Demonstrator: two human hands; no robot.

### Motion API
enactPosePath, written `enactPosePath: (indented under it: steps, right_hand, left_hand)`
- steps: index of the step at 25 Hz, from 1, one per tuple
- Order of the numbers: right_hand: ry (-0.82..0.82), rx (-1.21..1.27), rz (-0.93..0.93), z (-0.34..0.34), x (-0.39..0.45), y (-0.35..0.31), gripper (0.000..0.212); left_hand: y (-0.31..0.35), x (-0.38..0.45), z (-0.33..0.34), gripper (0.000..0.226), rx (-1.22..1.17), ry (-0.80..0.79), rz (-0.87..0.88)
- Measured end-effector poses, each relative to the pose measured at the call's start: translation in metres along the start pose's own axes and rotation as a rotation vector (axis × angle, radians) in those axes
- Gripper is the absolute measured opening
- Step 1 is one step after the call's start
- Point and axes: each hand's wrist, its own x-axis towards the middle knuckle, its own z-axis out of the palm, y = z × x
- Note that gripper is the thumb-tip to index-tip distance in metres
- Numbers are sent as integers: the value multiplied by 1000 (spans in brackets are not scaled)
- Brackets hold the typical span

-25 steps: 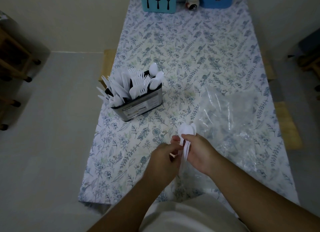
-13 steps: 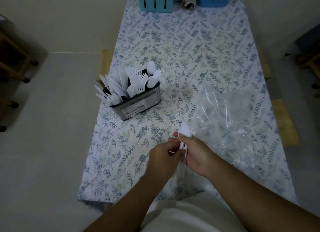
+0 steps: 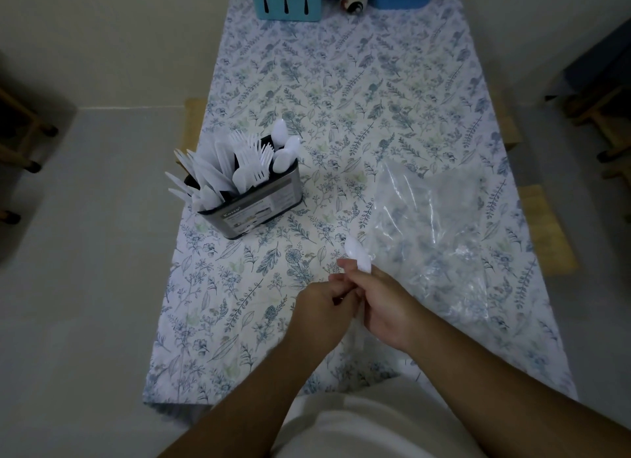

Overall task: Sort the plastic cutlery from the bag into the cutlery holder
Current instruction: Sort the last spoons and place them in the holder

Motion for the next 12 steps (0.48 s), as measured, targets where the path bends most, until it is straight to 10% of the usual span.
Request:
enactPosePath:
  steps: [12]
  right_hand:
    - [273, -260, -80, -47, -4, -5, 26]
  left_hand:
    - [4, 43, 28, 10, 219, 111, -181]
